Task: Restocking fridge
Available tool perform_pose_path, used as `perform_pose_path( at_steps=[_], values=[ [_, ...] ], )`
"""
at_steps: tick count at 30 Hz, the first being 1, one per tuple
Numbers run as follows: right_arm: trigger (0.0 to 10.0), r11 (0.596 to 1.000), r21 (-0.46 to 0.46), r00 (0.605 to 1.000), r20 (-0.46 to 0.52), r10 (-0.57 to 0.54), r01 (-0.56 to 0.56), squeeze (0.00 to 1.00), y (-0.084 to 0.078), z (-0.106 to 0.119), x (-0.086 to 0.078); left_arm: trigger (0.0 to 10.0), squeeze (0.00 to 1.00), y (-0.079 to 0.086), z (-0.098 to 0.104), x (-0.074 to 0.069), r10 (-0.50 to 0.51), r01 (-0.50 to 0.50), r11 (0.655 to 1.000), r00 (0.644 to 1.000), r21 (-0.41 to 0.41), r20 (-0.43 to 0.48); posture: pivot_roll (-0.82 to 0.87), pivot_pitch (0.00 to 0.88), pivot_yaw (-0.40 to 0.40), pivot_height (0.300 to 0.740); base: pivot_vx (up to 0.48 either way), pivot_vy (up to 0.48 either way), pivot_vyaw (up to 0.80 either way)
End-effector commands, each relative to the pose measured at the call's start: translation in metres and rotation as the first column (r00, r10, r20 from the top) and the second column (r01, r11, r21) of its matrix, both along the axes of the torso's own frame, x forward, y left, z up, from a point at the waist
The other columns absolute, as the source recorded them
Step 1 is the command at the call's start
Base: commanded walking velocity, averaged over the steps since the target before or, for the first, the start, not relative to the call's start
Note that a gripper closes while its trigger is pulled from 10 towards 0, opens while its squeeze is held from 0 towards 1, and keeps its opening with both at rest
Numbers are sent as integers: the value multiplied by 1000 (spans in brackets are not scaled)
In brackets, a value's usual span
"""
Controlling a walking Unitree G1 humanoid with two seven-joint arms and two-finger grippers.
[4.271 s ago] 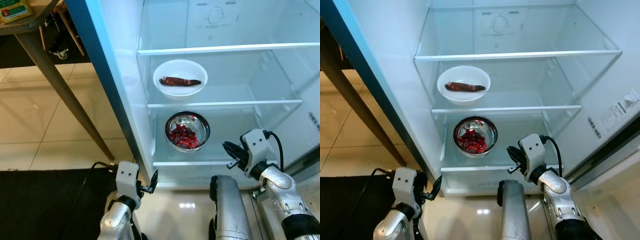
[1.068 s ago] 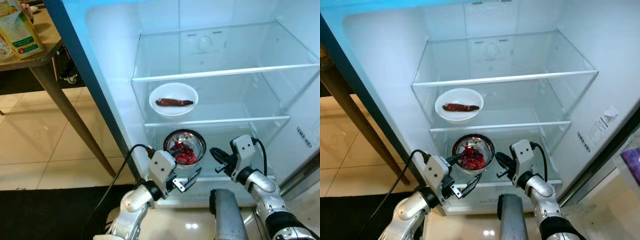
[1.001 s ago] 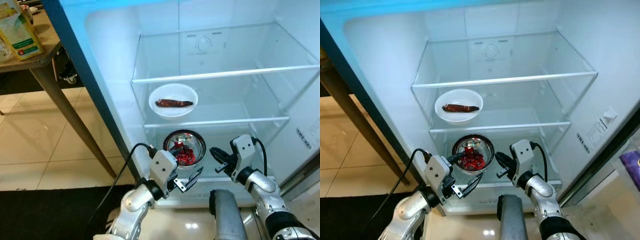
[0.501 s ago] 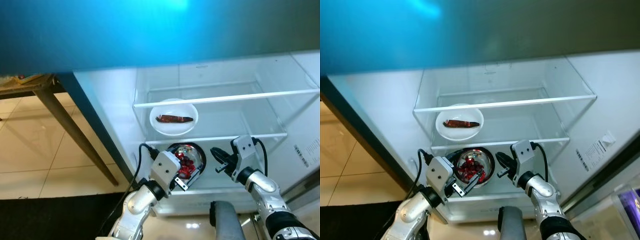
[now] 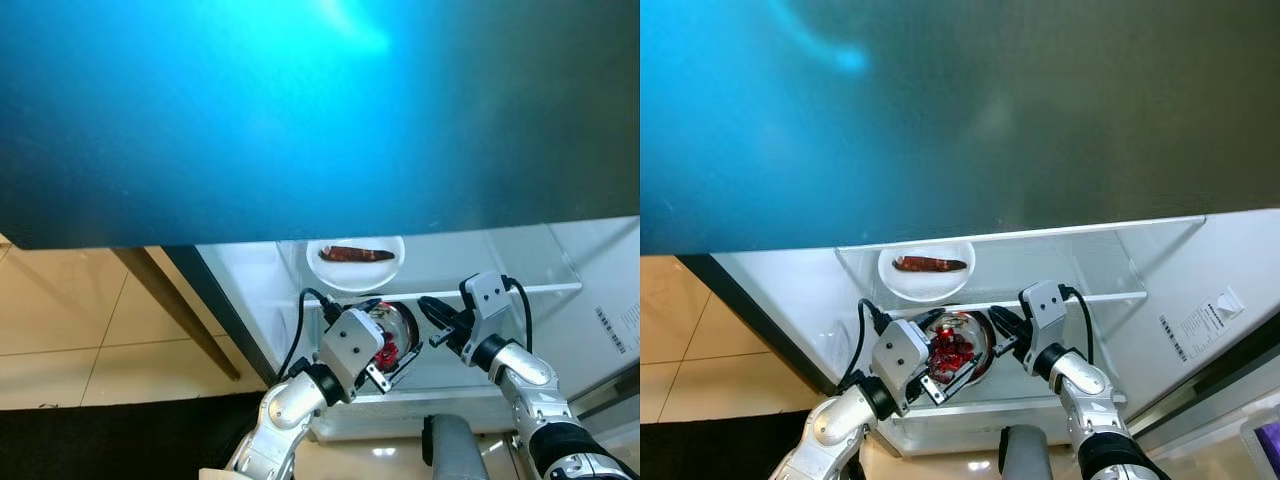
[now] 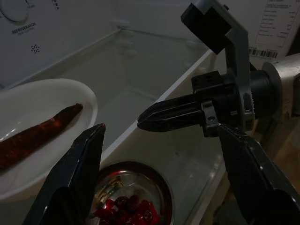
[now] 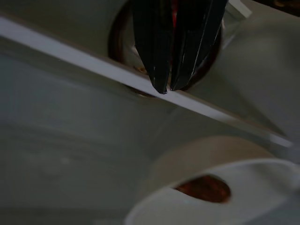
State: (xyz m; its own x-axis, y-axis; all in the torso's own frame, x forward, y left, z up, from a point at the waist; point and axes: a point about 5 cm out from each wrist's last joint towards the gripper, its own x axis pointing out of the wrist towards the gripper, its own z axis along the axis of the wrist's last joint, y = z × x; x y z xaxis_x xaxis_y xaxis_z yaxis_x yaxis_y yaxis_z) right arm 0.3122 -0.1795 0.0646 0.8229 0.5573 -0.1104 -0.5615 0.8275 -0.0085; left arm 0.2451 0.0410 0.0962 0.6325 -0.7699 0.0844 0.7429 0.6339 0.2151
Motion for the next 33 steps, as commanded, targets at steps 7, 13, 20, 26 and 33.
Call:
perform_pose_path(
  at_steps=[7,13,20,26,33],
  values=[
    [10000,999,-17,999,-23,-31,31,0,0,-5,0,10000,0,0,-15,4,19,-15,997,999,73,-49,-95,89,69,634,0,0,0],
    [10000,1000,2,1000,-19,-14,14,0,0,-5,-2,10000,0,-3,-13,7,20,-16,997,998,71,-52,-95,90,64,634,0,0,0],
    [10000,1000,25,1000,-4,3,-3,0,0,-3,-3,10000,0,-8,-14,6,12,-8,997,998,71,-54,-95,92,64,648,0,0,0],
    [10000,1000,24,1000,-5,4,-4,0,0,-3,-3,10000,0,-11,-15,6,4,0,997,999,73,-54,-97,92,64,668,0,0,0],
    [10000,1000,29,1000,-11,9,-9,0,-1,-4,-4,10000,0,-13,-14,6,2,2,997,999,76,-51,-96,93,62,692,0,0,0]
  ],
)
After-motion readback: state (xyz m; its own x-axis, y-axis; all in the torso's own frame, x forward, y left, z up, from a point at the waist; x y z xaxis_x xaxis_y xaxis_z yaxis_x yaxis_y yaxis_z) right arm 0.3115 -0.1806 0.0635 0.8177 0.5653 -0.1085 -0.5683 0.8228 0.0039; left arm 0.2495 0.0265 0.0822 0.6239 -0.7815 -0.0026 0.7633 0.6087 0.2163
